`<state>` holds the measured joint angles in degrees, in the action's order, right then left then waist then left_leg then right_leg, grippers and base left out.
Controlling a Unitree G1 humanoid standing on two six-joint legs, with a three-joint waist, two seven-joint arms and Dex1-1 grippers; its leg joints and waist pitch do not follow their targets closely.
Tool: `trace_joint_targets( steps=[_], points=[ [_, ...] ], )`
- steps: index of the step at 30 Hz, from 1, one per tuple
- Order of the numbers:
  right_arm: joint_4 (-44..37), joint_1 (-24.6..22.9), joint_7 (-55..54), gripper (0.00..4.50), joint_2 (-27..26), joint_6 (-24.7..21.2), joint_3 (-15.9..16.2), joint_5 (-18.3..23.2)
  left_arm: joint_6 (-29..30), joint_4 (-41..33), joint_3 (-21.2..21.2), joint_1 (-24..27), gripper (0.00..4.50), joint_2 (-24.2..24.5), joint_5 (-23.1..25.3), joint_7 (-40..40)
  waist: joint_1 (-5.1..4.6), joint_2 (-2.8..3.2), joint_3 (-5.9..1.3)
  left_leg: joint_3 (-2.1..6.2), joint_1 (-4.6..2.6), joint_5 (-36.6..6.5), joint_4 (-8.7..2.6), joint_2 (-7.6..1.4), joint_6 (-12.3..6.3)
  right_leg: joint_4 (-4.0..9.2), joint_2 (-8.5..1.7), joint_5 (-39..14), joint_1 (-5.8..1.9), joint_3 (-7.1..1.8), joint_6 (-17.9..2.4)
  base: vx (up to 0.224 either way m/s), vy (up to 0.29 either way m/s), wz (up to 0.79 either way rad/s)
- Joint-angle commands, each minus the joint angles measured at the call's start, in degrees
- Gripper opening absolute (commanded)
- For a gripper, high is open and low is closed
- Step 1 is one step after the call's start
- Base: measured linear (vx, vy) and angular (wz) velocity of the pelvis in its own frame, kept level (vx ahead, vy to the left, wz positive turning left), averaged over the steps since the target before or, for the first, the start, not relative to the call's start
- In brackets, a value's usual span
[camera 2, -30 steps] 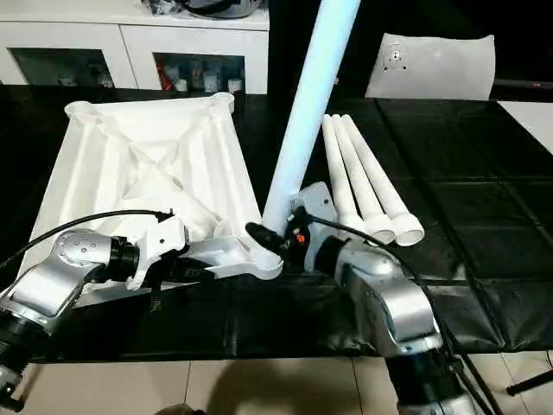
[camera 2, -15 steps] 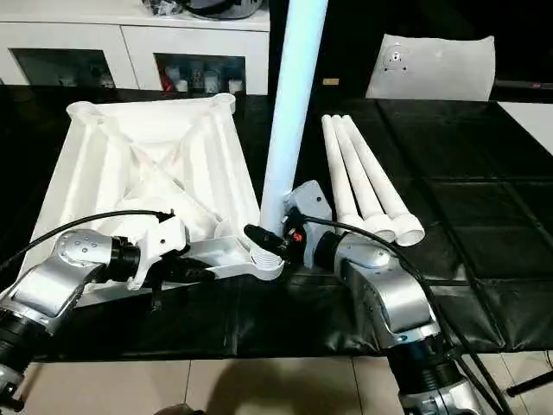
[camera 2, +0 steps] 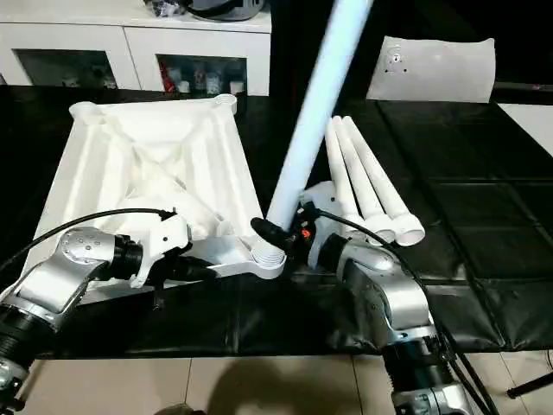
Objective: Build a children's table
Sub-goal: Insert table leg to table base
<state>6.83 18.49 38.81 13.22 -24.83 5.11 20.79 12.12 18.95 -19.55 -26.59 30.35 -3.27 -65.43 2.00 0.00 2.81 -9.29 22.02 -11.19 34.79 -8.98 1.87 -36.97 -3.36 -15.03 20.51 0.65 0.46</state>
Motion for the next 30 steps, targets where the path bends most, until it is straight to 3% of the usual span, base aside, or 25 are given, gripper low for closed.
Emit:
trace_joint_targets(
  steps=[1,3,5,13,16,18,24,27,28,30],
  points=[
    [2.2,-2.9,-1.3,1.89,0.4,-0.4,-1.0,-1.3,-1.4,0.5,0.4,-0.7,0.00,-0.7,-0.6,-0.3,0.10,0.37,-3.43,0.88,-1.32,-4.8,-4.11,-3.83,-1.73,3.89,-4.55,7.6,-1.71,-2.03,-16.2,0.000,0.000,0.00],
    [2.0,-4.7,-2.0,1.89,0.0,0.6,-1.5,-1.0,-1.7,1.2,0.6,-1.1,0.00,-1.0,-0.5,0.0,0.30,0.95,-3.40,1.04,-1.40,-5.6,-4.23,-3.84,-1.36,3.92,-4.52,7.1,-1.63,-1.94,-16.1,0.000,0.000,0.00],
    [1.7,-5.8,-2.2,1.89,0.1,1.5,-1.4,-1.1,-1.9,1.5,0.6,-1.3,0.00,-1.1,-0.3,0.1,0.33,0.75,-3.39,1.00,-1.48,-6.5,-4.33,-3.92,-1.05,4.05,-4.50,6.4,-1.62,-1.94,-16.0,0.000,0.000,0.00],
    [-1.1,-9.5,-2.4,1.89,2.4,5.6,2.2,-6.4,-2.5,2.6,0.8,-1.8,0.00,-1.8,0.3,0.3,0.66,1.04,-3.29,1.02,-1.46,-8.1,-4.52,-3.87,-0.39,4.34,-4.51,4.3,-1.53,-2.01,-14.9,0.000,0.000,0.00],
    [-1.4,-9.1,-2.0,1.89,3.5,6.3,4.2,-7.9,-2.9,3.0,0.8,-1.9,0.00,-1.9,0.6,0.2,0.62,1.08,-3.26,1.02,-1.46,-8.8,-4.55,-3.88,-0.14,4.51,-4.47,2.8,-1.46,-2.11,-14.6,0.000,0.000,0.00],
    [-0.8,-7.8,-1.0,1.89,4.0,6.6,6.2,-8.9,-3.2,3.2,0.7,-2.0,0.00,-2.1,0.9,0.3,0.49,0.70,-3.29,1.03,-1.44,-8.7,-4.58,-3.88,-0.36,4.45,-4.38,3.0,-1.49,-2.05,-14.5,0.000,0.000,0.00],
    [1.2,-5.1,2.1,1.89,4.0,6.3,8.2,-9.0,-3.7,3.2,0.2,-2.3,0.00,-1.9,1.5,-0.1,0.24,0.63,-3.10,1.01,-1.45,-10.5,-4.72,-3.97,-0.35,4.76,-4.55,-0.9,-1.23,-2.14,-14.5,0.000,0.000,0.00],
    [2.4,-4.0,5.0,1.89,4.6,6.6,9.7,-8.8,-4.3,3.5,-0.2,-2.9,0.00,-1.5,1.8,-1.2,0.07,0.37,-3.09,0.98,-1.32,-10.6,-4.78,-3.97,-0.48,4.86,-4.53,-1.4,-1.26,-2.14,-14.3,0.000,0.000,0.00],
    [2.9,-3.4,7.2,1.89,4.9,6.6,10.7,-8.5,-4.7,3.5,-0.5,-3.2,0.00,-1.1,1.9,-2.1,0.01,0.28,-2.56,0.98,-1.13,-10.3,-4.92,-3.94,-0.75,4.93,-4.55,-1.2,-1.06,-2.18,-14.2,0.000,0.000,0.00],
    [3.3,-2.9,9.1,1.89,4.9,6.4,11.6,-8.3,-5.1,3.6,-0.8,-3.5,0.00,-0.9,2.2,-2.6,-0.05,0.45,-2.65,0.95,-1.24,-10.2,-4.82,-3.97,-1.01,4.85,-4.54,-0.6,-1.03,-2.21,-14.3,0.000,0.000,0.00]
  ],
)
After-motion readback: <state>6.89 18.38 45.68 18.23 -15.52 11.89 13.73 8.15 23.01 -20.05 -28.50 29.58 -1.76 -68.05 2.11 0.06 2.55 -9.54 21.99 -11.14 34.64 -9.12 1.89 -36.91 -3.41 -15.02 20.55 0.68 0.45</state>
